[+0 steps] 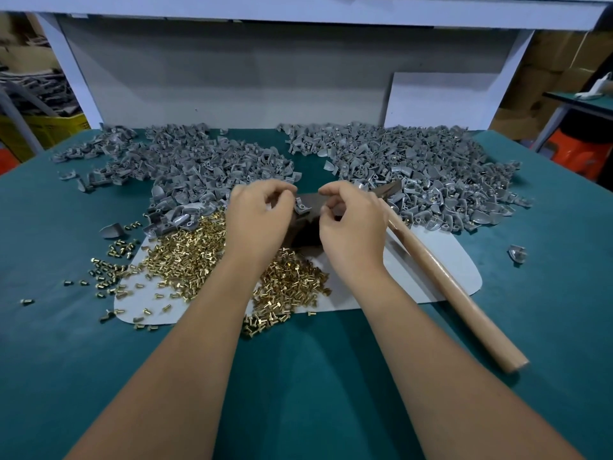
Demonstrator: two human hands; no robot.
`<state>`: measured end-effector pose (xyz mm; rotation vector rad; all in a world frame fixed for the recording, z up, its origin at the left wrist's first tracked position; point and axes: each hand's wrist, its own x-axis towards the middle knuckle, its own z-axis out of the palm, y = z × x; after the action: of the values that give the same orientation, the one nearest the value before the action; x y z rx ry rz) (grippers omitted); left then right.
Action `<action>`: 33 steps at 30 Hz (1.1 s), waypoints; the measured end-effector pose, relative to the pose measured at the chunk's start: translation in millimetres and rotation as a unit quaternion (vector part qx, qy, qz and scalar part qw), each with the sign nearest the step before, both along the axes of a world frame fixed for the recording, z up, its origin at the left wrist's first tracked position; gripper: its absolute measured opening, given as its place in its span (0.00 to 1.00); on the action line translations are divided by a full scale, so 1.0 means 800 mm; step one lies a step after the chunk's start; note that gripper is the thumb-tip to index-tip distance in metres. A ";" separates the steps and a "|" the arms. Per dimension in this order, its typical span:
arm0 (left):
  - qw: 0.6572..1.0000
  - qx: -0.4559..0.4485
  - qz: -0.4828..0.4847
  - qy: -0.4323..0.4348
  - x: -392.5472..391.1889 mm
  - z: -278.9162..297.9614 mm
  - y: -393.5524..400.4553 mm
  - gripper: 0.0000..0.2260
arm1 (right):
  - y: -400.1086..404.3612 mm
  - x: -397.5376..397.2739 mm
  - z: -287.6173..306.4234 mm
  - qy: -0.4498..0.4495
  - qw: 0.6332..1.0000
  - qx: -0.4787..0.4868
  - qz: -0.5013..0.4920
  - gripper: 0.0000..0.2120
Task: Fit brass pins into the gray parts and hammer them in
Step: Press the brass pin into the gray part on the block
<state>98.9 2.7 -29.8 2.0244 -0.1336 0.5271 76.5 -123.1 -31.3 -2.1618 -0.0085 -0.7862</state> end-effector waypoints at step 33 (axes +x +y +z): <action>0.994 0.028 -0.030 -0.101 -0.012 0.008 -0.009 0.05 | 0.005 0.001 0.011 0.047 0.980 0.186 0.056 0.06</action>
<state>89.2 -4.3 -23.5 2.0107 -0.3342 0.6957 77.4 -119.1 -22.5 -1.8237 0.0614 -0.5695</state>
